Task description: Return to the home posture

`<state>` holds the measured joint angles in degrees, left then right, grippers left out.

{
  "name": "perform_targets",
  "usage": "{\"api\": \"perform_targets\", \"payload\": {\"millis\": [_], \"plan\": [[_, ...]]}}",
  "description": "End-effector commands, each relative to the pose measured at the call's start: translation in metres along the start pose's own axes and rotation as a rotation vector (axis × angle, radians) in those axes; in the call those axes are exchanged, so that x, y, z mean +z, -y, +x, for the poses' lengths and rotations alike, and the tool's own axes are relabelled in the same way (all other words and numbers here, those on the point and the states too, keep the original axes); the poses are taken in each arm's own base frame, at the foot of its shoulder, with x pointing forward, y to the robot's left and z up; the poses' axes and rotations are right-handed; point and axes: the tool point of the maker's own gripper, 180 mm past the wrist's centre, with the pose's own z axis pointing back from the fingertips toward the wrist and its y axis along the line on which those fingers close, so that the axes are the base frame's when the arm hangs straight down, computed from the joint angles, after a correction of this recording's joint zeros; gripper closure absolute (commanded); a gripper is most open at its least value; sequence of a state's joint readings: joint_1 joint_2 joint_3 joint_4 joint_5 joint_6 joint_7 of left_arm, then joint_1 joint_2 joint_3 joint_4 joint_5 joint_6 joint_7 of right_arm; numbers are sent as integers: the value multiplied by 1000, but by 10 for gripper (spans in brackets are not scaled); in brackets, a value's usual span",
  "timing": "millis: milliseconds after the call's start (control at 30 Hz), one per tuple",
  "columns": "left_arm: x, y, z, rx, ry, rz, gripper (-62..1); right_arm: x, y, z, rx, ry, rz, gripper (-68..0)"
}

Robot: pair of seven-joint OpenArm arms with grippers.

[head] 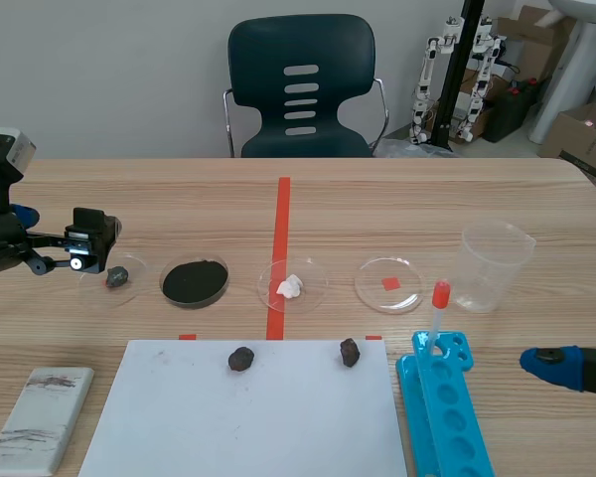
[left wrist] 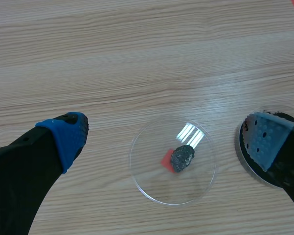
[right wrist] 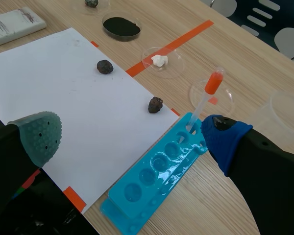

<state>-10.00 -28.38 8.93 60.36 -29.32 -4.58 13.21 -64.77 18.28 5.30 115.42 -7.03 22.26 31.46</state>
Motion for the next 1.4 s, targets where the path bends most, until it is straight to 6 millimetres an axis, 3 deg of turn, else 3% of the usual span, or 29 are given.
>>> {"api": "perform_targets", "payload": {"millis": [0, 833, 933, 1033, 1200, 1367], "plan": [[0, -2, 8, 0, 29, 5, -623, 0, 4, 6, 5, 23, -10, -591], [-1, -3, 10, 1, 37, 9, -623, 0, 4, 6, 5, 23, -10, -591], [1, -3, 17, 0, 84, 6, -623, 0, 4, 6, 5, 23, -10, -591], [13, 4, 29, -24, 182, -33, -623, 0, 4, 6, 5, 23, -10, -591], [60, 25, 43, -65, 383, -123, -623, 0, 4, 6, 6, 23, -10, -591], [114, 32, 29, -93, 417, -135, -623, 0, 4, 6, 5, 23, -10, -591]]}}
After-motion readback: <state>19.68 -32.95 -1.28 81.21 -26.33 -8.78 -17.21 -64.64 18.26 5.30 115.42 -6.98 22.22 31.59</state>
